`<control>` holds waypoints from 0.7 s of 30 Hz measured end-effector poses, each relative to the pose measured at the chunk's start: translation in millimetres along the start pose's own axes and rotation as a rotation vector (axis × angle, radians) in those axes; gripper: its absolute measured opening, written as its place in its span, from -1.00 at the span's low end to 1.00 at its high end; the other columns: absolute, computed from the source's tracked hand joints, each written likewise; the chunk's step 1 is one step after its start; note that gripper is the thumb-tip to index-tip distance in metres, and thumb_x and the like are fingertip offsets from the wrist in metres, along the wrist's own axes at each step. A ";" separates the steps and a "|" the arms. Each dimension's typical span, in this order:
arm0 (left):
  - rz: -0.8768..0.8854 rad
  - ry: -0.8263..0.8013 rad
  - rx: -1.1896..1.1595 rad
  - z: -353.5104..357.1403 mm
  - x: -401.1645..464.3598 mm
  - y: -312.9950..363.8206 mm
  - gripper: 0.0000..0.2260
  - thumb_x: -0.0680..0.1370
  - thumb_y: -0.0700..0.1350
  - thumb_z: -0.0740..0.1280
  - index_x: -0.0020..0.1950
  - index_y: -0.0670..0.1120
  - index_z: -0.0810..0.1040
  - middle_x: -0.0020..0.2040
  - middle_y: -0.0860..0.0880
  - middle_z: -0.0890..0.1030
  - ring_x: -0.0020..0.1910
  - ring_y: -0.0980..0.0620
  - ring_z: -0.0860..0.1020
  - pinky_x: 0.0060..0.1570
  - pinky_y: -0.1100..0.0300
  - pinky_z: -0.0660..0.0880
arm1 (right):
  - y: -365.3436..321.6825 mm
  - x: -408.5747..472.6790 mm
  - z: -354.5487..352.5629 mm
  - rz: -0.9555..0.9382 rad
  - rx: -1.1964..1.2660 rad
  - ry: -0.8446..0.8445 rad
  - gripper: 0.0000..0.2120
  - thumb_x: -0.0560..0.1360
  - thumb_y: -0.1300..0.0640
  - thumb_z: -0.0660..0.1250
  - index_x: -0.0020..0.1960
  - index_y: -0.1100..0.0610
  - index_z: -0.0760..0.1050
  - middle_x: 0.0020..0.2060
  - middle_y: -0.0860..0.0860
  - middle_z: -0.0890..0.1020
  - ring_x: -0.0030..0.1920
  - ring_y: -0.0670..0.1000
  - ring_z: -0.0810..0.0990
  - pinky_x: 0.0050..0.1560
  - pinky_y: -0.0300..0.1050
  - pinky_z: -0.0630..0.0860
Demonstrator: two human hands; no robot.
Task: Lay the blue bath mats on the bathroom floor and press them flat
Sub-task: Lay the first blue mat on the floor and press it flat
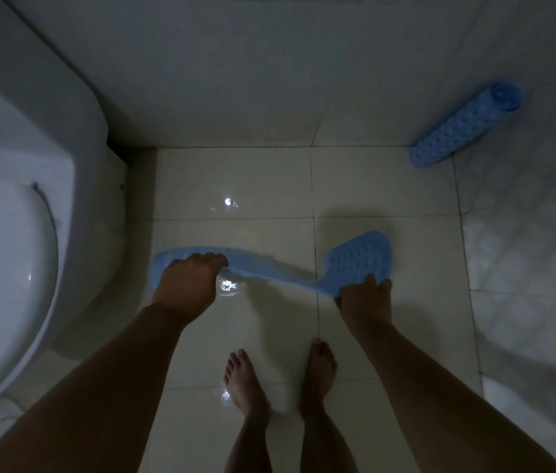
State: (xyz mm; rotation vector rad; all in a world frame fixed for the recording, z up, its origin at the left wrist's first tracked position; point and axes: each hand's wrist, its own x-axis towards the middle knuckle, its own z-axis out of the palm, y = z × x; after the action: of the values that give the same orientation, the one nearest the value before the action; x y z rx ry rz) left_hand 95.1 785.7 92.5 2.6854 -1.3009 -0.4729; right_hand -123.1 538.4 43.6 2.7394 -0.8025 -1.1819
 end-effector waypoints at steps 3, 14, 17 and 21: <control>0.003 -0.040 0.020 10.9 -5.2 -5.1 -0.67 0.35 -0.24 0.25 0.04 -0.08 0.66 -0.16 -0.09 0.70 -0.29 -0.18 0.67 -0.34 0.00 0.60 | 6.2 -2.8 16.3 -0.041 0.095 0.055 -0.85 0.31 0.05 0.60 -0.25 0.02 0.64 -0.41 0.00 0.63 -0.21 0.10 0.64 0.00 0.04 0.44; -0.195 -0.617 -0.144 39.8 32.1 -48.8 -0.65 0.62 -0.17 0.21 0.36 0.07 0.54 0.31 -0.05 0.62 0.27 -0.10 0.57 0.21 0.03 0.52 | 28.5 44.0 -17.4 -0.145 0.127 -0.116 -0.70 0.63 -0.12 0.16 0.20 0.02 0.54 0.17 0.01 0.64 0.25 0.07 0.59 0.21 -0.02 0.46; -0.251 -0.607 -0.082 50.8 92.6 -65.0 -0.62 0.63 -0.16 0.22 0.43 0.06 0.49 0.42 -0.06 0.54 0.41 -0.11 0.48 0.46 -0.09 0.34 | 28.6 94.6 -34.8 -0.112 0.125 -0.023 -0.70 0.63 -0.14 0.15 0.24 -0.02 0.48 0.21 -0.01 0.59 0.27 0.07 0.55 0.28 0.06 0.35; -0.469 -0.418 0.061 56.6 155.3 -58.2 -0.49 0.66 -0.06 0.20 0.62 0.03 0.21 0.60 -0.11 0.31 0.65 -0.20 0.06 0.54 -0.41 -0.13 | 17.1 158.5 -67.0 -0.039 0.162 0.081 -0.55 0.63 -0.15 0.18 0.45 0.00 0.29 0.30 0.08 0.52 0.31 0.18 0.49 0.27 0.16 0.39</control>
State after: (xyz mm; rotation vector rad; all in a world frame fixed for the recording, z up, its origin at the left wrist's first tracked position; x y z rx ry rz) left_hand 210.1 702.2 -10.0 3.0504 -0.7395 -1.1096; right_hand 6.5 437.3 -10.2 2.9239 -0.8761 -1.0472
